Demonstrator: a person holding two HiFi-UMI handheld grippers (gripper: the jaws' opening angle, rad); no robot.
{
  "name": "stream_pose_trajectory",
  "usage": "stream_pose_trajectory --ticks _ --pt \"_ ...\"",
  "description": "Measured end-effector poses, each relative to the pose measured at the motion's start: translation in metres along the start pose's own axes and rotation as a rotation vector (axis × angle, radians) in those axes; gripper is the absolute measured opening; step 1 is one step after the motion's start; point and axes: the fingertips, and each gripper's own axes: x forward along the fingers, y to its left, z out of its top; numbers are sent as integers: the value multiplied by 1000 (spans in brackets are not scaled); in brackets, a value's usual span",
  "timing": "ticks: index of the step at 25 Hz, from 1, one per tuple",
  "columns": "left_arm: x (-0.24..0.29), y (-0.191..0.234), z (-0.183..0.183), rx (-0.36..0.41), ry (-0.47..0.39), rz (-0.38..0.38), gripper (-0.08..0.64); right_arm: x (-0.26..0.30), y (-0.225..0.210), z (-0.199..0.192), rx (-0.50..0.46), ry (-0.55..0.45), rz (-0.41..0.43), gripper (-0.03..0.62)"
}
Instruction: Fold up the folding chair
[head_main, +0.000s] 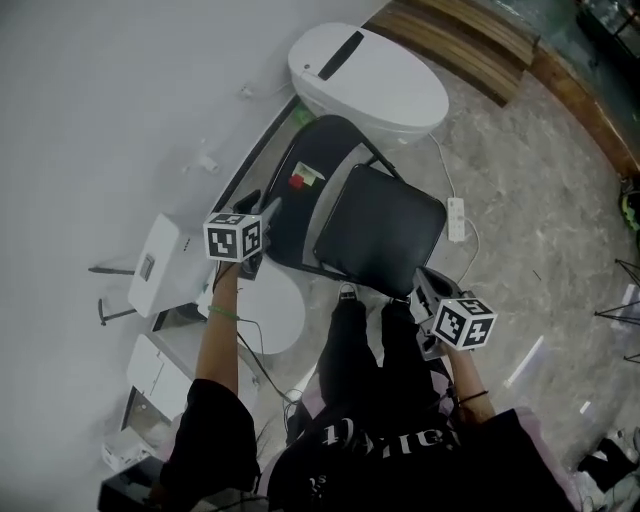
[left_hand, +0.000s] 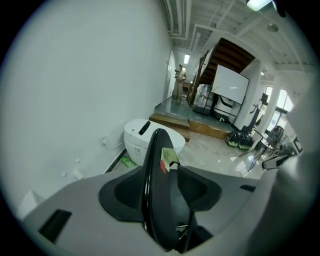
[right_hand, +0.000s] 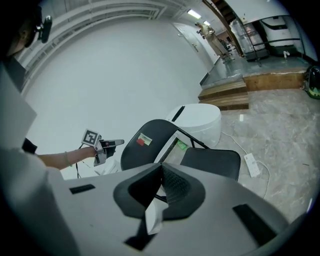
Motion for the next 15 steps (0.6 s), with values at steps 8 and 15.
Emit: stream_pose_trajectory --ticks 8,15 --pt "58 16 -14 -16 146 -128 195 30 -9 -15 111 -74 -14 12" --pt "76 19 -18 92 205 -141 180 51 -46 -31 130 -82 -76 12"
